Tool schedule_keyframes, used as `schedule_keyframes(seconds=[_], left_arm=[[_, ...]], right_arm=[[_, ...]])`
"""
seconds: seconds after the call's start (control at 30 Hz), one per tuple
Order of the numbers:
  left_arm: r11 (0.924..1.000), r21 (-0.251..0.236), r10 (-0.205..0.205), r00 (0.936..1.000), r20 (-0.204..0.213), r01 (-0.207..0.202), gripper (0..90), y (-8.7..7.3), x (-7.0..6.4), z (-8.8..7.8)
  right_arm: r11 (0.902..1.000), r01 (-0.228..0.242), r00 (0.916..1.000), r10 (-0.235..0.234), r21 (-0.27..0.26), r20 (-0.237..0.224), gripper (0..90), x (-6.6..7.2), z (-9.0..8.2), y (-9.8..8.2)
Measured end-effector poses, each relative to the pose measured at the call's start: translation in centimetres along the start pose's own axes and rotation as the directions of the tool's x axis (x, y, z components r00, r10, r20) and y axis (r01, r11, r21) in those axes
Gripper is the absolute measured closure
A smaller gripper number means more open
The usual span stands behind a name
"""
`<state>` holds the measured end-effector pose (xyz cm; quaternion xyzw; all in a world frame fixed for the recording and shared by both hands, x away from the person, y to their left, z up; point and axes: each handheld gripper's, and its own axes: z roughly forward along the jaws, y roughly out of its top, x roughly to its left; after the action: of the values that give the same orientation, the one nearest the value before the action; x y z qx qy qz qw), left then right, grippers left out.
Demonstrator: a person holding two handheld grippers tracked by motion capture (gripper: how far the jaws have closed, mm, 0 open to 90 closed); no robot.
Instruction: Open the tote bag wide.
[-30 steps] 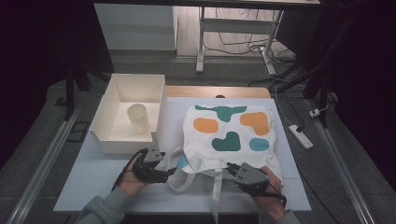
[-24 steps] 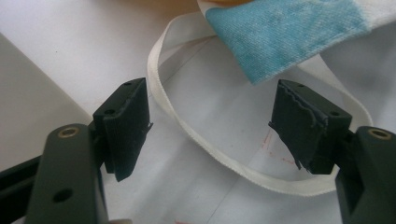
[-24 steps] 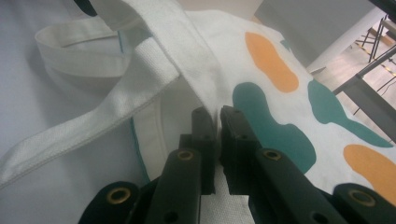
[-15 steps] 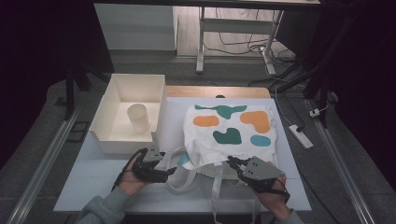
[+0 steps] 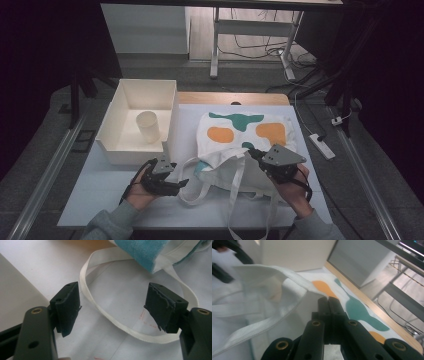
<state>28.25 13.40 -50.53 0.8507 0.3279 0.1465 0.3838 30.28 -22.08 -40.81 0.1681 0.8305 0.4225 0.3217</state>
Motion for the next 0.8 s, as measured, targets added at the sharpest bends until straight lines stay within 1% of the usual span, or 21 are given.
schedule_keyframes(seconds=[0.07, 0.1, 0.2, 0.23, 0.27, 0.3, 0.33, 0.37, 0.4, 0.43, 0.47, 0.57, 0.63, 0.67, 0.73, 0.8], left_arm=[[1.0000, 0.001, 0.000, 1.0000, 0.001, 0.000, 28.8, 0.0, 0.0, 0.0], [1.0000, 0.002, 0.002, 1.0000, -0.001, -0.002, 28.8, 0.0, 0.0, 0.0], [1.0000, 0.002, 0.005, 1.0000, -0.004, -0.005, 28.8, 0.0, -0.1, 0.0], [1.0000, 0.003, 0.009, 0.9999, -0.006, -0.009, 28.8, 0.1, -0.1, 0.1], [1.0000, 0.002, 0.009, 0.9999, -0.007, -0.009, 28.8, 0.1, -0.1, 0.1], [0.9999, 0.004, 0.010, 0.9999, -0.008, -0.010, 28.8, 0.1, -0.2, 0.1], [0.9999, 0.005, 0.011, 0.9999, -0.009, -0.011, 28.8, 0.1, -0.2, 0.1], [0.9999, 0.004, 0.012, 0.9999, -0.010, -0.012, 28.8, 0.1, -0.3, 0.2], [0.9999, 0.006, 0.014, 0.9998, -0.010, -0.014, 28.8, 0.1, -0.3, 0.2], [0.9999, 0.006, 0.015, 0.9998, -0.011, -0.015, 28.8, 0.1, -0.3, 0.2], [0.9999, 0.006, 0.016, 0.9998, -0.013, -0.016, 28.8, 0.1, -0.4, 0.3], [0.9998, 0.004, 0.019, 0.9997, -0.017, -0.019, 28.9, 0.3, -0.6, 0.3], [0.9996, -0.002, 0.028, 0.9994, -0.021, -0.028, 28.9, 0.5, -0.9, 0.3], [0.9994, -0.005, 0.033, 0.9992, -0.021, -0.033, 28.9, 0.6, -1.0, 0.3], [0.9990, -0.010, 0.044, 0.9989, -0.016, -0.044, 28.9, 1.0, -1.5, 0.4], [0.9985, -0.014, 0.052, 0.9986, -0.007, -0.052, 28.9, 1.5, -1.9, 0.7]], right_arm=[[0.9999, -0.001, 0.9997, 0.001, 0.013, 0.023, 89.5, -0.5, 0.5, -0.2], [0.9999, -0.001, 0.9997, 0.001, 0.013, 0.023, 89.5, -0.5, 0.5, -0.2], [0.9996, -0.023, 0.9989, 0.022, 0.019, 0.041, 89.5, -1.6, 1.2, -0.3], [0.9991, -0.033, 0.9981, 0.031, 0.027, 0.053, 89.5, -2.4, 1.8, -0.4], [0.9991, -0.033, 0.9981, 0.031, 0.027, 0.053, 89.5, -2.4, 1.8, -0.4], [0.9986, -0.038, 0.9975, 0.036, 0.035, 0.061, 89.5, -2.7, 2.2, -0.5], [0.9979, -0.050, 0.9970, 0.047, 0.041, 0.062, 89.5, -3.2, 2.5, -0.7], [0.9954, -0.083, 0.9949, 0.080, 0.047, 0.062, 89.4, -4.1, 3.4, -1.1], [0.9954, -0.083, 0.9949, 0.080, 0.047, 0.062, 89.4, -4.1, 3.4, -1.1], [0.9926, -0.108, 0.9923, 0.104, 0.055, 0.066, 89.5, -4.9, 4.2, -1.6], [0.9926, -0.108, 0.9923, 0.104, 0.055, 0.066, 89.5, -4.9, 4.2, -1.6], [0.9867, -0.142, 0.9882, 0.136, 0.079, 0.070, 89.5, -6.0, 5.8, -2.7], [0.9829, -0.159, 0.9861, 0.153, 0.093, 0.065, 89.4, -6.3, 6.5, -3.1], [0.9829, -0.159, 0.9861, 0.153, 0.093, 0.065, 89.4, -6.3, 6.5, -3.1], [0.9775, -0.174, 0.9842, 0.168, 0.120, 0.056, 89.4, -6.4, 7.3, -3.9], [0.9765, -0.175, 0.9842, 0.170, 0.126, 0.049, 89.4, -6.4, 7.5, -4.1]])
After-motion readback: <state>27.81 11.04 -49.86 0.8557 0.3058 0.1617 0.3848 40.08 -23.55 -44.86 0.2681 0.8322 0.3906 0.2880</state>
